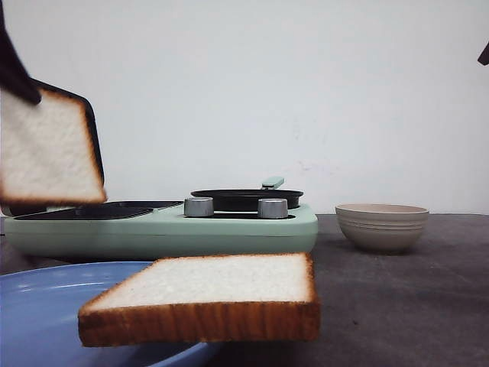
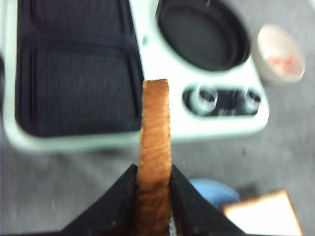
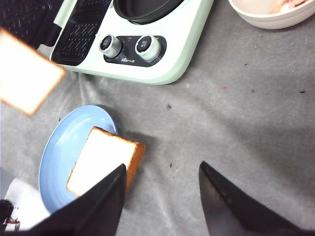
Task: Make breakfast with bread and shrimp
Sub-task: 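Lift the bread slice with the left gripper toward the sandwich maker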
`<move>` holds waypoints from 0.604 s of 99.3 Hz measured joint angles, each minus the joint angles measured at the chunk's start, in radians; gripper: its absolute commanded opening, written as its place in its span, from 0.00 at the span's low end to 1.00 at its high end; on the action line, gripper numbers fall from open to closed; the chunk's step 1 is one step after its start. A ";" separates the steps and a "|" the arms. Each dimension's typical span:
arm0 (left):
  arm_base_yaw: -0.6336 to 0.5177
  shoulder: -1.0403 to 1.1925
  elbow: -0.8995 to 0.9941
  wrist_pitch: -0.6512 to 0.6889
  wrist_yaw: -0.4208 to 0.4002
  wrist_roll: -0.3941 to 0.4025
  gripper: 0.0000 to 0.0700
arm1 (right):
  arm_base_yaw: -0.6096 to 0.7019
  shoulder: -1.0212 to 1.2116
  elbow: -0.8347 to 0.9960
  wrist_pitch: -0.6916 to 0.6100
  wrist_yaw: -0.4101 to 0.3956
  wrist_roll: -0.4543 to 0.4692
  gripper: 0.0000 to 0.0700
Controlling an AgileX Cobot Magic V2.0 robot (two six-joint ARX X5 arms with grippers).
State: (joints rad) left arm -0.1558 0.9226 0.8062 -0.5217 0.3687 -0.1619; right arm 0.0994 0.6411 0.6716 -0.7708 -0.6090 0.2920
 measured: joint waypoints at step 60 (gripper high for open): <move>0.000 0.090 0.044 0.344 -0.210 0.090 0.01 | 0.000 0.000 0.000 -0.031 0.007 0.000 0.41</move>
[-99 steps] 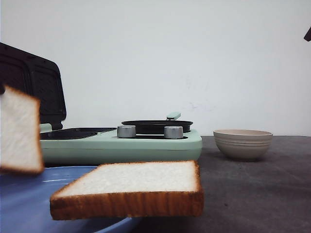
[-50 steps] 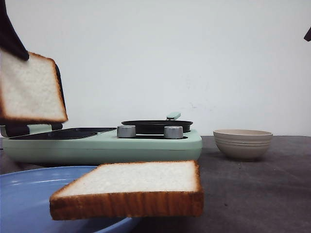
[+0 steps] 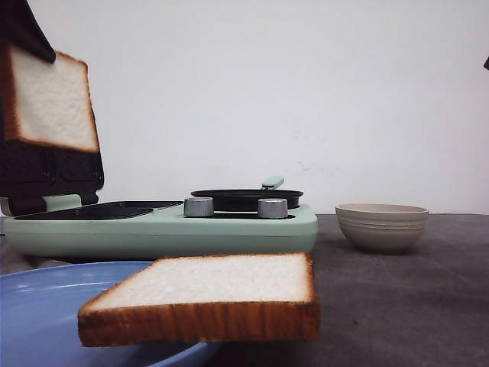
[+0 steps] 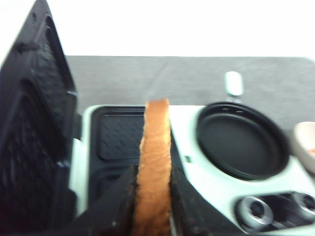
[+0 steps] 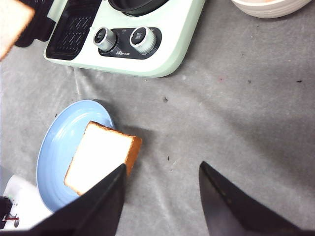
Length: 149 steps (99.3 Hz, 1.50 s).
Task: Make breakfast with bread and shrimp
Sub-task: 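Lift the bread slice with the left gripper toward the sandwich maker, then lower the bread onto the far sandwich plate and open the left gripper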
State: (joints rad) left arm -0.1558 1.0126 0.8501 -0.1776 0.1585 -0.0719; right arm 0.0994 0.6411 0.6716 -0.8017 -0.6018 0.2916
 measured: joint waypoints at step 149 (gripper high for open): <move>-0.094 0.746 0.478 0.152 -0.317 0.614 0.01 | 0.000 0.000 0.000 -0.047 0.059 -0.033 0.41</move>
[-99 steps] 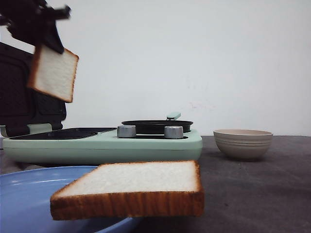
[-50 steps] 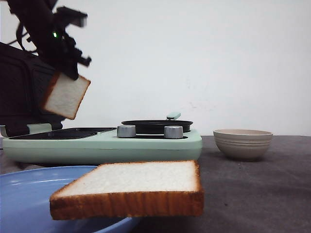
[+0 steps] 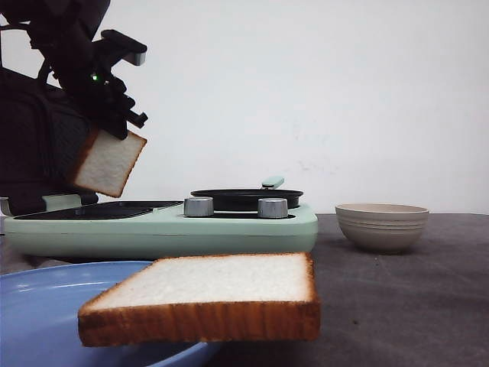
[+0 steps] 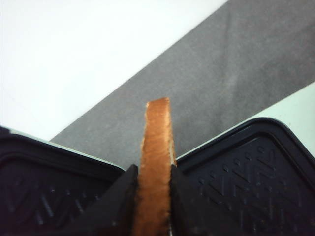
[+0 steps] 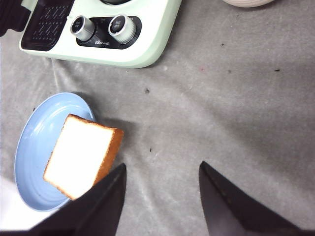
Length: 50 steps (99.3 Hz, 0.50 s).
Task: Make breakfast with bread and shrimp
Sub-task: 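Lower the bread onto the far sandwich plate and open the left gripper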
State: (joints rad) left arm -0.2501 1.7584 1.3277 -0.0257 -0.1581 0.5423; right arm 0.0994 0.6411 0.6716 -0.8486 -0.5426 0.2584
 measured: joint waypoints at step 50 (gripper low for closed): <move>-0.003 0.029 0.000 0.008 0.000 0.010 0.01 | 0.000 0.000 0.000 0.000 0.000 0.000 0.41</move>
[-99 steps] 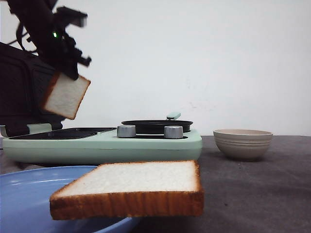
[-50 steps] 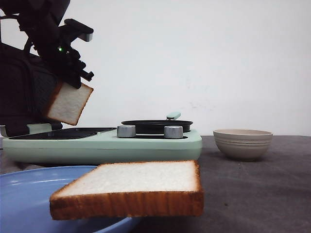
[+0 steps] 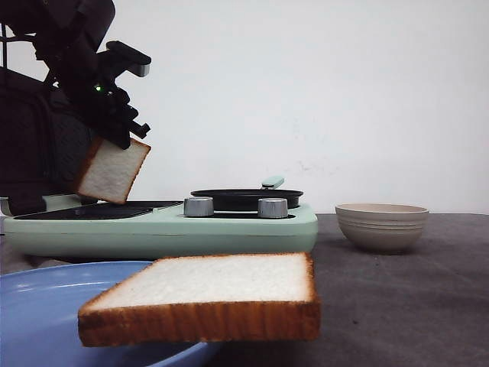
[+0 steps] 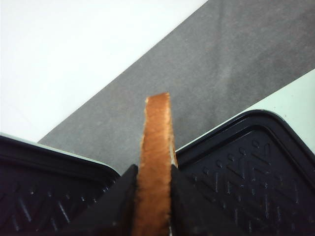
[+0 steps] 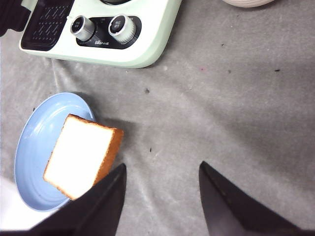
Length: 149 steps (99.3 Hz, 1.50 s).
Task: Make breakfast with bread and shrimp
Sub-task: 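Lower the bread onto the far sandwich plate and open the left gripper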
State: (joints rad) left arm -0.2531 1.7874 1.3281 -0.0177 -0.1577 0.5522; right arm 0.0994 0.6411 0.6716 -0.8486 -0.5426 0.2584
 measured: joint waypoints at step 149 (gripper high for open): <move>-0.027 0.040 0.000 0.035 0.185 -0.236 0.58 | 0.000 0.000 0.000 0.000 0.000 0.000 0.41</move>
State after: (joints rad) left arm -0.2798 1.8271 1.3285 0.0177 0.0277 0.3161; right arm 0.0994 0.6411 0.6716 -0.8490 -0.5426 0.2584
